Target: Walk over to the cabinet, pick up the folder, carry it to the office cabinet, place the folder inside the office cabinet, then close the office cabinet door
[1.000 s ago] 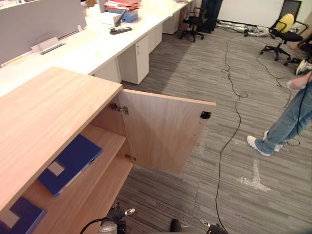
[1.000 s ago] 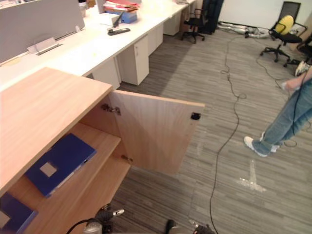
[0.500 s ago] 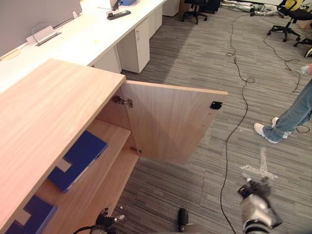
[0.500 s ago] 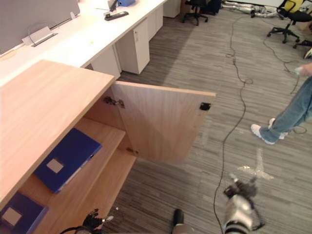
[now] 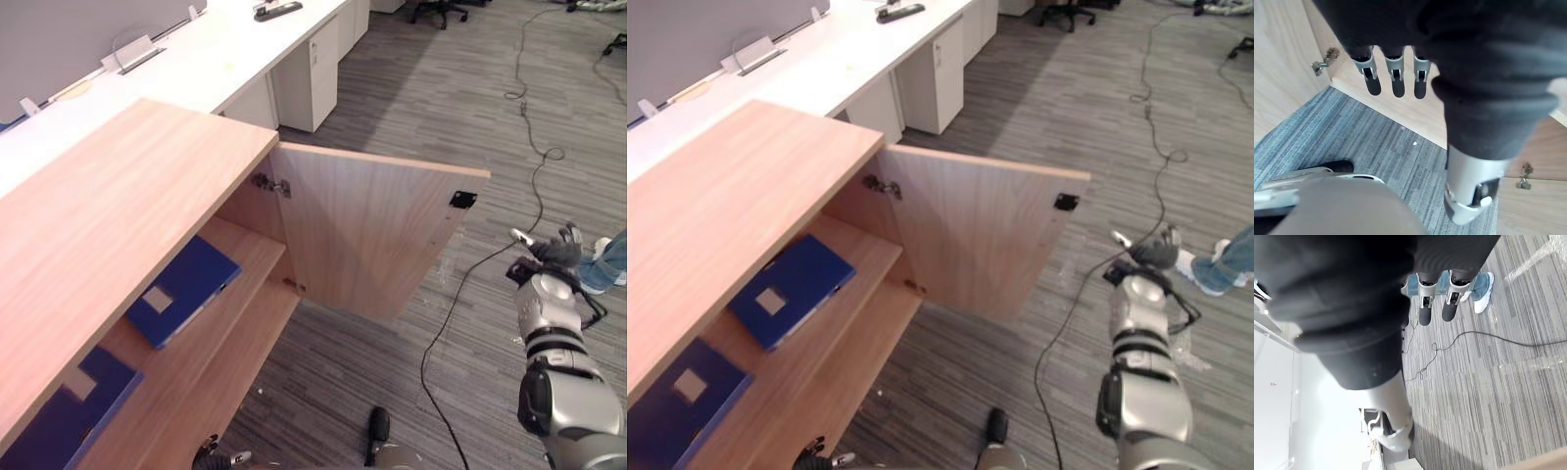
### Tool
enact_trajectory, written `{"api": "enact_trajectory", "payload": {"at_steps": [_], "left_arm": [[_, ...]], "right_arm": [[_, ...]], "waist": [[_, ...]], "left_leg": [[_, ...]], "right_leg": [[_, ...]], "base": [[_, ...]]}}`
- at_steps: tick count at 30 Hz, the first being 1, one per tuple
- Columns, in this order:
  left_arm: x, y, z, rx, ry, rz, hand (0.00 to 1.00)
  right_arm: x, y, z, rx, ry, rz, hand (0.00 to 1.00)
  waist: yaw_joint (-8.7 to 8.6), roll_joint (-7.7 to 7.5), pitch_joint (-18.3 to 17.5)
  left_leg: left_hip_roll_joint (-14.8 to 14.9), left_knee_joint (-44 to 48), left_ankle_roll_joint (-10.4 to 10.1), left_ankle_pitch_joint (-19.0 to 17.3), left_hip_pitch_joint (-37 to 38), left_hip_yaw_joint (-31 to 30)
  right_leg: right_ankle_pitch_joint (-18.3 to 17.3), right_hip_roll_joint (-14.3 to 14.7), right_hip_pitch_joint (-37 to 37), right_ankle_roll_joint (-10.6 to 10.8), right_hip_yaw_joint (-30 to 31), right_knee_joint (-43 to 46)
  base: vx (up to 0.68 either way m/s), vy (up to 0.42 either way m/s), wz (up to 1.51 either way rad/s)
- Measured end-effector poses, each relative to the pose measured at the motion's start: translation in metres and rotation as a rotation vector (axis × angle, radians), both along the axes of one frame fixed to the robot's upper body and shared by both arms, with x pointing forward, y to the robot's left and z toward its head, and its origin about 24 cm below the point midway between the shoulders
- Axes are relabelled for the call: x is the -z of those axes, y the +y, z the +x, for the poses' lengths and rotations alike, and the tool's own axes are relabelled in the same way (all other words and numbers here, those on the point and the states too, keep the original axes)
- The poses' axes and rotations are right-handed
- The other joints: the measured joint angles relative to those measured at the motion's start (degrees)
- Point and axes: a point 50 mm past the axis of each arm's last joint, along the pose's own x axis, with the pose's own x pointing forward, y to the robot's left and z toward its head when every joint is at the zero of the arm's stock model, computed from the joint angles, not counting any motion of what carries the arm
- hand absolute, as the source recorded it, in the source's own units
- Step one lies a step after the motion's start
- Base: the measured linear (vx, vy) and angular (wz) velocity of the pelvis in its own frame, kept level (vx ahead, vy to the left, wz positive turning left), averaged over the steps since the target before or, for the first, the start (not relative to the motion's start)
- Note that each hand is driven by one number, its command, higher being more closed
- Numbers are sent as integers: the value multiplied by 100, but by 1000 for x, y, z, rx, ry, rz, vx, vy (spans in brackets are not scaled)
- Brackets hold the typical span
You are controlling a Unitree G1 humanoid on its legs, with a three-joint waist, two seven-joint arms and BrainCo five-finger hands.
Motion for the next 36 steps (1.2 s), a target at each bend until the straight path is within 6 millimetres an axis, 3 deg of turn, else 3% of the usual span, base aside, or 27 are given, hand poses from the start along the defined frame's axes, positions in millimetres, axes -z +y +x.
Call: {"api": "enact_trajectory", "payload": {"at_steps": [6,12,24,27,30,36], "left_arm": [[0,-3,-1,8,0,-5,0],[-2,-7,6,16,-35,-5,0],[-4,-7,11,12,-72,0,0],[-5,-7,13,13,-78,0,0],[-6,-7,16,16,-94,0,0],[-8,-9,20,44,-111,-13,0]], "right_arm": [[-14,8,14,-47,-2,-15,0],[-56,23,37,-102,-81,-35,0],[-91,16,42,-154,-69,-193,0],[-103,25,48,-222,-60,-270,0],[-113,49,58,-388,-48,-379,0],[-122,51,54,-541,-8,-503,0]], "waist": [[-21,89,159],[5,210,304],[-24,232,470],[-37,241,568],[-12,245,627],[-46,280,718]], "left_leg": [[11,185,-4,-23,-215,-146],[118,185,-39,-39,-315,-244],[3,288,-36,-37,-498,-428],[27,367,-40,-40,-583,-456],[99,391,-61,-40,-623,-461],[239,374,-128,-32,-648,-538]], "right_leg": [[46,1,1,-11,-49,-137],[89,88,-40,-27,-160,-154],[126,-47,-85,-11,-260,-163],[147,-23,-111,-39,-271,-198],[186,62,-112,-85,-278,-272],[179,167,-113,-96,-353,-273]], "base": [[-63,38,7],[30,57,7],[24,87,6],[-48,32,2],[-24,6,-1],[49,33,1]]}}
